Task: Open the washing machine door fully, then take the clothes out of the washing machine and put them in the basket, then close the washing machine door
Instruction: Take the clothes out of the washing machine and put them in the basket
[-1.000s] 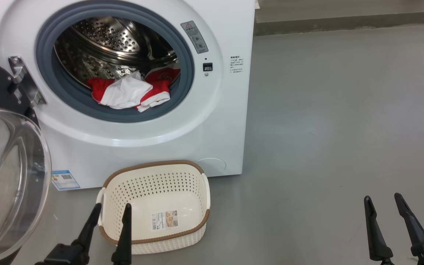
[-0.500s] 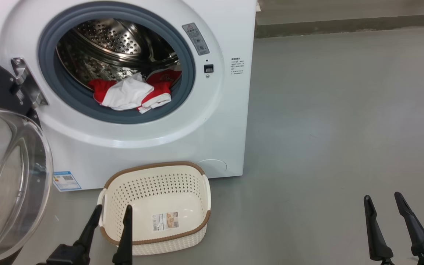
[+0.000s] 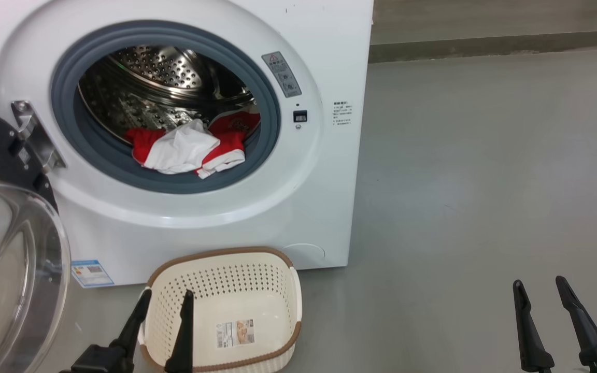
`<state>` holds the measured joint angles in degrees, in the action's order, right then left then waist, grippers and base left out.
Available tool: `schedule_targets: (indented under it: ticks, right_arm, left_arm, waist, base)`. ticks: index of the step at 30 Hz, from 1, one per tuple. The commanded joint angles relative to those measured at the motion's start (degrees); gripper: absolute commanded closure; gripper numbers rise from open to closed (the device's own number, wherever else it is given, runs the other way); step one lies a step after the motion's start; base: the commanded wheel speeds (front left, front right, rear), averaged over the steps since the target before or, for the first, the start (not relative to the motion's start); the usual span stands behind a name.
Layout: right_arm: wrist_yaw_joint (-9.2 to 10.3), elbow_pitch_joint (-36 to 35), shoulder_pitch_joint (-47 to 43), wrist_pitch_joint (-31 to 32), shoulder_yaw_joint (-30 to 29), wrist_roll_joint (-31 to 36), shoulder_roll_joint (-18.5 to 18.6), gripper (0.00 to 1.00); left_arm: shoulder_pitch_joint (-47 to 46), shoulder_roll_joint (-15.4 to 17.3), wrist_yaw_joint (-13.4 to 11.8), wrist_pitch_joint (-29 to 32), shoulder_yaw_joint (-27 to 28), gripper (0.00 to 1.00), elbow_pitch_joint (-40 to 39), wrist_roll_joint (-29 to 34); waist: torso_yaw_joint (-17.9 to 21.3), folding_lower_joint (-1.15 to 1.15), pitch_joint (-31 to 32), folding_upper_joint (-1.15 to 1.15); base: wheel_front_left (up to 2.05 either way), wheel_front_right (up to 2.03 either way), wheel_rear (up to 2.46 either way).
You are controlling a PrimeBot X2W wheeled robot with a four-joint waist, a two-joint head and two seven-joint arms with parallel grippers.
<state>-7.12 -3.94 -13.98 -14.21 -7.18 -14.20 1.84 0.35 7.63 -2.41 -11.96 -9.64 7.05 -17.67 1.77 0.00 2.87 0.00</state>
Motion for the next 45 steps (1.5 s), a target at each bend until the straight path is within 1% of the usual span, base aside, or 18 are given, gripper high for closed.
schedule_targets:
  ticks: [1, 10, 32, 45]
  right_arm:
    - [-0.36, -1.41, 1.53, -0.72, 1.06, -0.33, 1.04, 0.00]
    - [-0.36, -1.42, 1.61, -0.74, 0.97, -0.66, 1.04, 0.00]
    - [-0.36, -1.40, 1.91, -0.77, 1.85, 0.41, 1.04, 0.00]
    - [-0.36, -2.48, 4.49, -0.78, 2.36, 0.20, 1.04, 0.00]
  left_arm:
    - [-1.41, 0.36, 0.52, -0.66, 1.59, 0.00, -1.86, -0.15]
    - [-1.53, 0.62, -0.49, -1.11, 1.34, 0.00, -2.73, 0.55]
    - [-2.33, 0.78, -1.49, -1.20, 0.80, 0.00, -3.66, 0.06]
    - [-6.68, 0.73, -3.97, -1.51, 1.16, 0.00, -3.60, 1.45]
  waist:
    - [-0.10, 0.00, -0.10, 0.00]
    - [-0.52, 0.00, -0.72, 0.00]
    - [-0.32, 0.00, -2.83, 0.00]
    - [-0.46, 0.00, -7.96, 0.00]
  base:
    - [1.09, -1.09, 0.00]
    - [0.42, -0.42, 0.00]
    - [0.00, 0.00, 0.00]
    - [0.00, 0.00, 0.00]
